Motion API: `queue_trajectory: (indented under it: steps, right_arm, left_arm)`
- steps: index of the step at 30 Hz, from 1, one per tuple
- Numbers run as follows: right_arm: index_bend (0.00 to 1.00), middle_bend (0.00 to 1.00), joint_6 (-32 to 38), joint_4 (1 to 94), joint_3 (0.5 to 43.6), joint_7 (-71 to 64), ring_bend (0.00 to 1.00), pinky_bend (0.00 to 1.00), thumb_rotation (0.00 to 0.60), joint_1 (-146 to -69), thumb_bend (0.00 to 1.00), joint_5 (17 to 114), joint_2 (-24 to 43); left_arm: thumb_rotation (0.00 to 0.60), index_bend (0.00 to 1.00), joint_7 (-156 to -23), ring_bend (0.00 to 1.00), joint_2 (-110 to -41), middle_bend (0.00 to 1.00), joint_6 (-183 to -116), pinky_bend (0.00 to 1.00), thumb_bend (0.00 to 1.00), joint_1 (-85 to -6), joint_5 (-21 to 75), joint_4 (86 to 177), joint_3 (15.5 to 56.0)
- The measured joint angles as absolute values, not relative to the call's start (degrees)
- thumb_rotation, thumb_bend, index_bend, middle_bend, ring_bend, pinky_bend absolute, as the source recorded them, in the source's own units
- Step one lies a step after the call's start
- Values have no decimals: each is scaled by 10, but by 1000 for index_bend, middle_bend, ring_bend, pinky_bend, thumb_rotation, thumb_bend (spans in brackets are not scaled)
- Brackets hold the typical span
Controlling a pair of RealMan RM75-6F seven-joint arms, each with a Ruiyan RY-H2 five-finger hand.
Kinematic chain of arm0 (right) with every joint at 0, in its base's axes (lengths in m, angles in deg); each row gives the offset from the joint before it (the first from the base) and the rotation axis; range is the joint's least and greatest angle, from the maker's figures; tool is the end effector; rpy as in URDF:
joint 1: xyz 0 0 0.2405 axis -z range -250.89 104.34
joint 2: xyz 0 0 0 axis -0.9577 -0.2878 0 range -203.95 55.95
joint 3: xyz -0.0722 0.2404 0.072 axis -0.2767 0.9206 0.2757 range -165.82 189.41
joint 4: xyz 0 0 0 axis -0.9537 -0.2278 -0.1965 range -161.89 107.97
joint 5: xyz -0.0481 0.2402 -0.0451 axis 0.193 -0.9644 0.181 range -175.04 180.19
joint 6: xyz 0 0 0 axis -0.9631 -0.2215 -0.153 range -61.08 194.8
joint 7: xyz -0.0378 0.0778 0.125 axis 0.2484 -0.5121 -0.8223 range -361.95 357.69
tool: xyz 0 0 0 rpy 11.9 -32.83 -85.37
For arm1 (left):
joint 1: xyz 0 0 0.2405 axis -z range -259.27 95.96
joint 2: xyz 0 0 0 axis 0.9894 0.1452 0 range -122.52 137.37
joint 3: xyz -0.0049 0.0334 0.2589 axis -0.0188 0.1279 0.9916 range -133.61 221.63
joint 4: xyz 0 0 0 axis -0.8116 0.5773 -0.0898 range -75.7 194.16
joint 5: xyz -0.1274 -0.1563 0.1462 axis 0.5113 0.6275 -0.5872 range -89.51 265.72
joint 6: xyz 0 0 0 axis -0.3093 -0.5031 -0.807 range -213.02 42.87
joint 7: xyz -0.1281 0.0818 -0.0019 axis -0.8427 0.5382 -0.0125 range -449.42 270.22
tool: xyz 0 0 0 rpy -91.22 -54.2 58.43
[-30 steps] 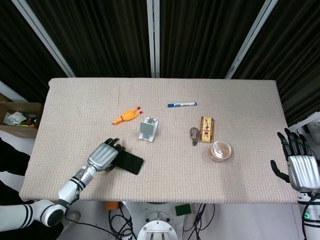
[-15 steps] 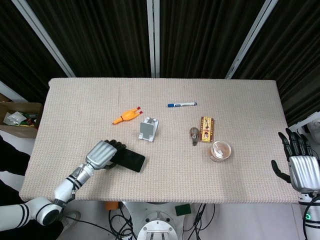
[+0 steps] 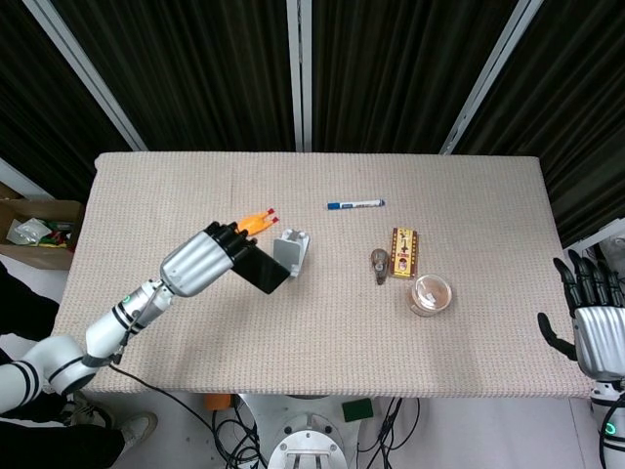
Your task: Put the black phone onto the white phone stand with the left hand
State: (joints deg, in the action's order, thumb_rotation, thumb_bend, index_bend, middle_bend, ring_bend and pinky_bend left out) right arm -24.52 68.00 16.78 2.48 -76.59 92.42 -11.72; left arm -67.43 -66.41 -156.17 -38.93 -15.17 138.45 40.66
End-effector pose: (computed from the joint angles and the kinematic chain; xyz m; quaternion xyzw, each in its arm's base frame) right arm -0.3093 -0.1908 0.1483 0.5910 -0.3174 0.4176 0.6129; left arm -0.1535 0.3557 0.0407 -0.8153 0.0530 -0.3916 0.4233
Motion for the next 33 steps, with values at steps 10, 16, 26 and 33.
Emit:
queue_trajectory:
  steps: [10, 16, 26, 33]
  right_arm:
    - [0, 0, -247, 678, 169, 32, 0, 0, 600, -764, 360, 922, -110]
    - [0, 0, -248, 677, 168, 29, 0, 0, 600, -762, 359, 920, -112]
    - [0, 0, -255, 672, 170, 27, 0, 0, 600, -757, 360, 920, -112]
    - [0, 0, -252, 668, 170, 27, 0, 0, 600, -757, 359, 917, -107]
  left_arm:
    - [600, 720, -651, 505, -691, 661, -1601, 514, 325, -302, -305, 1208, 417]
    - [600, 722, -633, 506, -713, 661, -1562, 514, 357, -249, -336, 1167, 434]
    - [600, 725, -607, 482, -738, 638, -1525, 482, 380, -179, -386, 1116, 464]
    - [600, 730, -606, 482, -751, 638, -1514, 480, 395, -156, -389, 1097, 477]
